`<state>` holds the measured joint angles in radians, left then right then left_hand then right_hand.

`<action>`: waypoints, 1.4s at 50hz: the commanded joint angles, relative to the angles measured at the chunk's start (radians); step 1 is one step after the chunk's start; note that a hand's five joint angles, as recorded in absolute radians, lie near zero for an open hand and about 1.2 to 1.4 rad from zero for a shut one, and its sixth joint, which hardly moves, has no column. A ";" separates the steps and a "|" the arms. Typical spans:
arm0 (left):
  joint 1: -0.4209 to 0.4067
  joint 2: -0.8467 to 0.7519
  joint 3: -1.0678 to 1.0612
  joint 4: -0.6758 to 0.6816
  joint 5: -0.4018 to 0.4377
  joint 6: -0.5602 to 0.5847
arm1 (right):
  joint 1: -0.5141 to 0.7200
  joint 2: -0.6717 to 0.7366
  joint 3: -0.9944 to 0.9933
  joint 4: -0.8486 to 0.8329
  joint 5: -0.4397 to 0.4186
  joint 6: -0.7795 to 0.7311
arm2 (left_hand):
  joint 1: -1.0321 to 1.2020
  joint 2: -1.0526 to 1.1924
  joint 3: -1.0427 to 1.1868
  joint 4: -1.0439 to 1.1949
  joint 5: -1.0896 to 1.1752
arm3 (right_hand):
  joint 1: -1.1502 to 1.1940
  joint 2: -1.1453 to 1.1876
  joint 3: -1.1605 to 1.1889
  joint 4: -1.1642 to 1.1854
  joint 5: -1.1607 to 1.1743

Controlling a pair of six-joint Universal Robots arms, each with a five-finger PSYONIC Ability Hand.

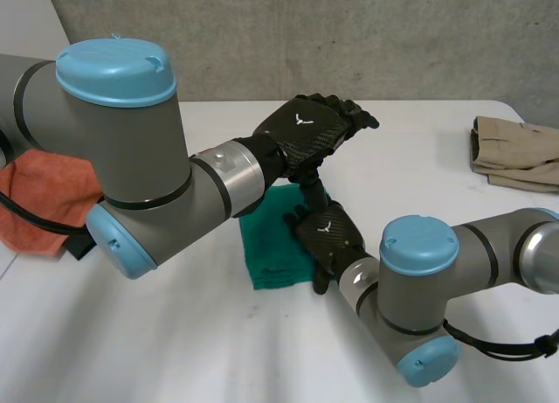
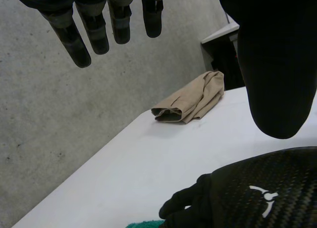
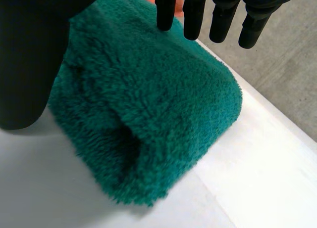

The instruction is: Fold the laundry.

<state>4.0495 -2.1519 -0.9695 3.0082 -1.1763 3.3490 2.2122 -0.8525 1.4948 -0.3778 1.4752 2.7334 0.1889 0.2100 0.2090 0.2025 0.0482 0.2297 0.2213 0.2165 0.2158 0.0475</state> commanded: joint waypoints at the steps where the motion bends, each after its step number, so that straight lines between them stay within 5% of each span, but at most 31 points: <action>1: 0.003 0.001 0.002 0.002 0.000 0.001 | 0.000 0.027 -0.039 -0.030 -0.001 -0.011 | 0.001 -0.020 -0.019 -0.012 -0.033 | 0.216 0.224 0.229 0.230 0.224; 11: 0.005 0.003 0.005 0.003 0.000 0.000 | 0.001 0.050 -0.103 -0.030 -0.012 -0.008 | 0.001 -0.020 -0.019 -0.012 -0.033 | 0.272 0.280 0.285 0.286 0.280; 14: 0.006 0.001 0.005 0.003 0.000 0.000 | 0.001 0.078 -0.136 -0.032 -0.013 -0.009 | 0.001 -0.020 -0.019 -0.012 -0.033 | 0.536 0.544 0.549 0.549 0.543; 17: 0.009 0.001 0.005 0.002 0.000 0.000 | 0.000 0.089 -0.163 -0.033 -0.007 -0.011 | 0.001 -0.020 -0.019 -0.012 -0.033 | 1.165 1.173 1.178 1.179 1.173; 26: 0.023 0.018 0.021 0.003 -0.025 0.000 | -0.069 -0.022 -0.194 -0.133 -0.004 0.005 | -0.002 -0.023 -0.022 -0.015 -0.036 | 1.167 1.175 1.180 1.180 1.174; 41: 0.060 0.101 0.084 0.080 -0.057 -0.125 | -0.437 -0.065 -0.399 -0.328 -0.093 0.028 | -0.002 -0.023 -0.022 -0.015 -0.036 | 1.167 1.175 1.180 1.180 1.174; 49: 0.057 0.092 0.077 0.081 -0.059 -0.126 | -0.699 0.110 -0.522 -0.573 -0.179 0.193 | -0.002 -0.023 -0.022 -0.015 -0.036 | 1.167 1.175 1.180 1.180 1.174; 61: 0.045 0.053 0.063 0.081 -0.063 -0.125 | -0.910 0.562 -0.746 -0.589 -0.424 0.215 | 0.004 -0.017 -0.016 -0.010 -0.030 | 1.167 1.175 1.180 1.180 1.174; 70: 0.020 0.041 0.068 0.081 -0.085 -0.120 | -0.971 0.492 -0.598 -0.589 -0.480 0.213 | 0.004 -0.017 -0.016 -0.010 -0.030 | 1.115 1.124 1.128 1.129 1.123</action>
<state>4.0891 -2.1060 -0.9060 3.0891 -1.2475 3.2263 1.2794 -0.2853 0.7710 -0.9669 1.0354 2.9509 0.1889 0.2100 0.2089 0.2025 0.0482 1.0698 1.1618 1.1794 1.1975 0.9704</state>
